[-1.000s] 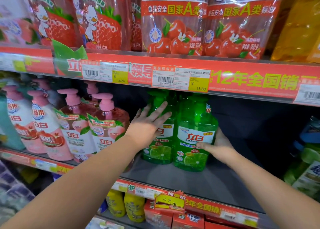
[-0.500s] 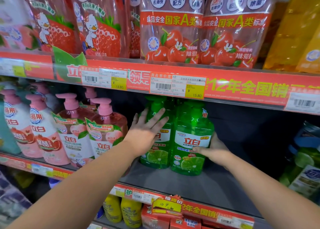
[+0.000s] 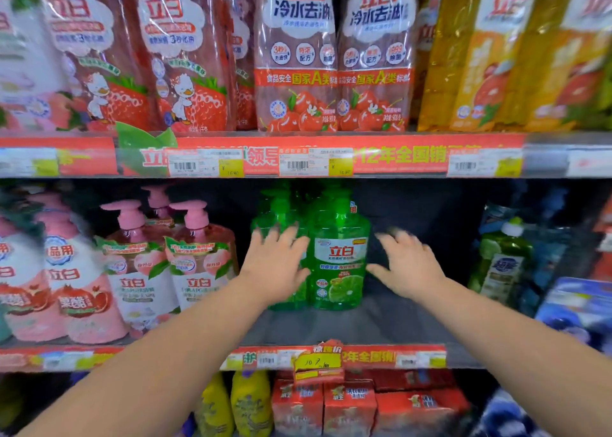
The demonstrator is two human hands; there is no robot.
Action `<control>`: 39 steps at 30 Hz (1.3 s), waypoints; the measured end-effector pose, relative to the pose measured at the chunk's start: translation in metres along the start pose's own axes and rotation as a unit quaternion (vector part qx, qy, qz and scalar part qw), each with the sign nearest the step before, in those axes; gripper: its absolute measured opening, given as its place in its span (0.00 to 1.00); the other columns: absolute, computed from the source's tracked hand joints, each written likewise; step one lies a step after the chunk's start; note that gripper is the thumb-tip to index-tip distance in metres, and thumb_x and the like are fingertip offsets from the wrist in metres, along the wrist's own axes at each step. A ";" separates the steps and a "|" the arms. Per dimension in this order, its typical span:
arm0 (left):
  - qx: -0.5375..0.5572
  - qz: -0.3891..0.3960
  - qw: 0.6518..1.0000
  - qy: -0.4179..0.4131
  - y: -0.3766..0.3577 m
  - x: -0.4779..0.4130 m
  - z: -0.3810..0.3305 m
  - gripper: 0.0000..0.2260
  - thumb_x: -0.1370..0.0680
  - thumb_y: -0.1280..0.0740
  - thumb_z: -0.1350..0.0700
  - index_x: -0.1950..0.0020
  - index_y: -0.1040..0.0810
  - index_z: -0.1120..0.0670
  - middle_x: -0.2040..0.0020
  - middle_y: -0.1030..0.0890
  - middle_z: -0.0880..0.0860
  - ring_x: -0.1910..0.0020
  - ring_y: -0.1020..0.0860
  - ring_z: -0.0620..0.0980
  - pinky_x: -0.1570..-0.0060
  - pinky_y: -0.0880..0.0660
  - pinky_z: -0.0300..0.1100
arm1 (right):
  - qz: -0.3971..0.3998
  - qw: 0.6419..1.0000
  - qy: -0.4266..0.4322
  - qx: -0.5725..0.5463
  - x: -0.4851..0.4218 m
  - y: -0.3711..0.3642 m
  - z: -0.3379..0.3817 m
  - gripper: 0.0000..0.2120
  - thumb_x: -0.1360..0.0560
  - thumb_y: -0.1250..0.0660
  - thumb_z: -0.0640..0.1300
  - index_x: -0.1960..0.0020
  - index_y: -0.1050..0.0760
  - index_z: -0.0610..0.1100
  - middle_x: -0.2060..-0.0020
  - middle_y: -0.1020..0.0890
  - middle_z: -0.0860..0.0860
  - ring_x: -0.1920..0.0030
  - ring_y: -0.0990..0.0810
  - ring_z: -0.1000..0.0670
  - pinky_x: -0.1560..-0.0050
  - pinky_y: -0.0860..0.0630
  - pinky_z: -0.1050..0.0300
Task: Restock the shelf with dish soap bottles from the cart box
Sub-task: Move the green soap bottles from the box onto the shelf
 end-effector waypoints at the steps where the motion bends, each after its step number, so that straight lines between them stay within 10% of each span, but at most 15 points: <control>1: 0.012 0.009 1.000 -0.019 0.002 0.006 -0.008 0.27 0.23 0.42 0.41 0.28 0.39 0.52 0.25 0.39 0.56 0.29 0.38 0.59 0.33 0.41 0.59 | 0.008 1.000 0.005 0.028 0.012 0.003 0.000 0.33 0.27 0.38 0.62 0.27 0.42 0.49 0.27 0.38 0.46 0.27 0.40 0.42 0.31 0.36 0.43; 10: 0.100 0.024 0.982 -0.160 0.020 0.043 -0.133 0.24 0.25 0.41 0.39 0.35 0.32 0.52 0.38 0.26 0.54 0.37 0.30 0.56 0.42 0.31 0.50 | 0.098 0.982 -0.135 0.085 0.154 0.019 -0.063 0.34 0.26 0.41 0.62 0.26 0.45 0.49 0.27 0.38 0.48 0.26 0.43 0.44 0.30 0.42 0.40; 39: 0.233 0.040 0.837 -0.494 0.241 0.195 -0.755 0.25 0.25 0.40 0.38 0.34 0.32 0.52 0.36 0.28 0.53 0.36 0.31 0.57 0.41 0.32 0.52 | 0.080 0.837 -0.524 0.139 0.678 0.206 -0.435 0.31 0.27 0.41 0.63 0.28 0.40 0.51 0.30 0.32 0.49 0.30 0.37 0.44 0.33 0.37 0.43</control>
Point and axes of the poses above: each hand's wrist, its own x-axis away from the middle knuckle, its own y-axis out of the back of the hand, z = x × y, the point moved 9 cm from there along -x, towards the middle knuckle
